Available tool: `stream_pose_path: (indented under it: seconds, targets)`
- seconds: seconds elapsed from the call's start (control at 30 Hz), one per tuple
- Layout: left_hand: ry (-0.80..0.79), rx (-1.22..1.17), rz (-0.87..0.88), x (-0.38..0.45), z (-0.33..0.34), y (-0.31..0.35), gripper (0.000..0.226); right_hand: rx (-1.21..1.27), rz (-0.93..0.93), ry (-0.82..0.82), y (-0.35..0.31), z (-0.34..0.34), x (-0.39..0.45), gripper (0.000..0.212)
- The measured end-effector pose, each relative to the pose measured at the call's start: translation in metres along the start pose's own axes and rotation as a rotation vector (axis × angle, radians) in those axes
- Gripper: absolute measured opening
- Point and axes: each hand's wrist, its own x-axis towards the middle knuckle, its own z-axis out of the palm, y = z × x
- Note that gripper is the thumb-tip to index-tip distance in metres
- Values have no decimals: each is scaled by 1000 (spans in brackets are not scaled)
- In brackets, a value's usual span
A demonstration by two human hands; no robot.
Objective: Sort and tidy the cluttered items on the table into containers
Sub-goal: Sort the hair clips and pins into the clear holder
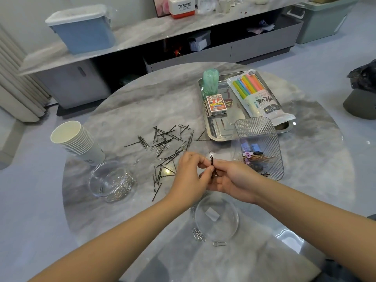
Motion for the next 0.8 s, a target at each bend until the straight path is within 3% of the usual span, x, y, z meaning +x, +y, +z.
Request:
stream_pose_path:
  seconds: [0.2,0.4,0.57,0.8]
  targets:
    - [28,-46,-134,8,-4,0,26,-145,-17,53,-1,-1,-2,30]
    - [-16,-144,-249,36,-13,-10,10,-112,14,125,-2,-3,0,28]
    - [30,40,-265,70,-4,-38,22,-102,6,116,-6,0,4,27]
    - [23,512,-59,125,16,-58,33,-46,30,126,-8,-3,14,31]
